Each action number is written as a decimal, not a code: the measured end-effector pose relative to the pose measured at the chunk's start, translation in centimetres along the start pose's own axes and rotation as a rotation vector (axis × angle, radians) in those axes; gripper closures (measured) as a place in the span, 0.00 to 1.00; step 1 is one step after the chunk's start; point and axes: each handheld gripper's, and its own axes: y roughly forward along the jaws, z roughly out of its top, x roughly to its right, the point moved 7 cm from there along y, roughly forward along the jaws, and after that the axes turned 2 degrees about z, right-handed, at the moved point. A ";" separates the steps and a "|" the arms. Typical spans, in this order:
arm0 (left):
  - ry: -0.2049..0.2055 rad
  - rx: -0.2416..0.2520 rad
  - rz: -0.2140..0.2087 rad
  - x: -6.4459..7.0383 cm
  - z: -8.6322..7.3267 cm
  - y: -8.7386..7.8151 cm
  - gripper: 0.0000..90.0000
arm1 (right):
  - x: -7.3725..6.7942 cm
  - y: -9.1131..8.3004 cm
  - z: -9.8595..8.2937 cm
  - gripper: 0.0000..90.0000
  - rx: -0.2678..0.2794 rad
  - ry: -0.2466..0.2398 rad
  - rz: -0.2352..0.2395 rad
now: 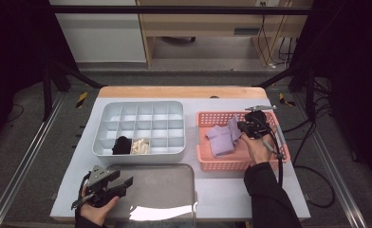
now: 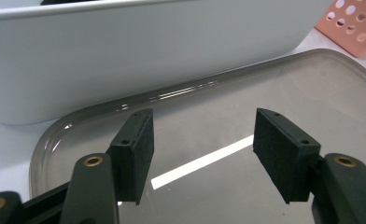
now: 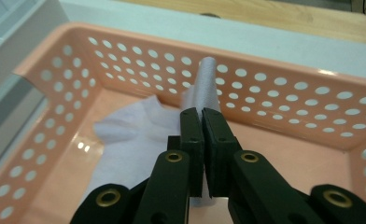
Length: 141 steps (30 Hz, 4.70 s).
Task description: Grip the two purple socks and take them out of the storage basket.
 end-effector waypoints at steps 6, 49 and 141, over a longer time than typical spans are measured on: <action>-0.003 0.002 -0.001 0.1 0.0 0.0 0.41 | -0.5 -2.1 0.2 0.98 0.051 -0.020 0.022; -0.001 0.000 -0.009 0.4 0.1 -0.1 0.40 | -11.8 -14.5 -4.2 0.98 0.223 -0.204 0.356; -0.008 -0.023 0.024 0.1 -0.1 -0.1 0.42 | -6.0 -1.4 0.8 0.43 0.123 -0.081 0.110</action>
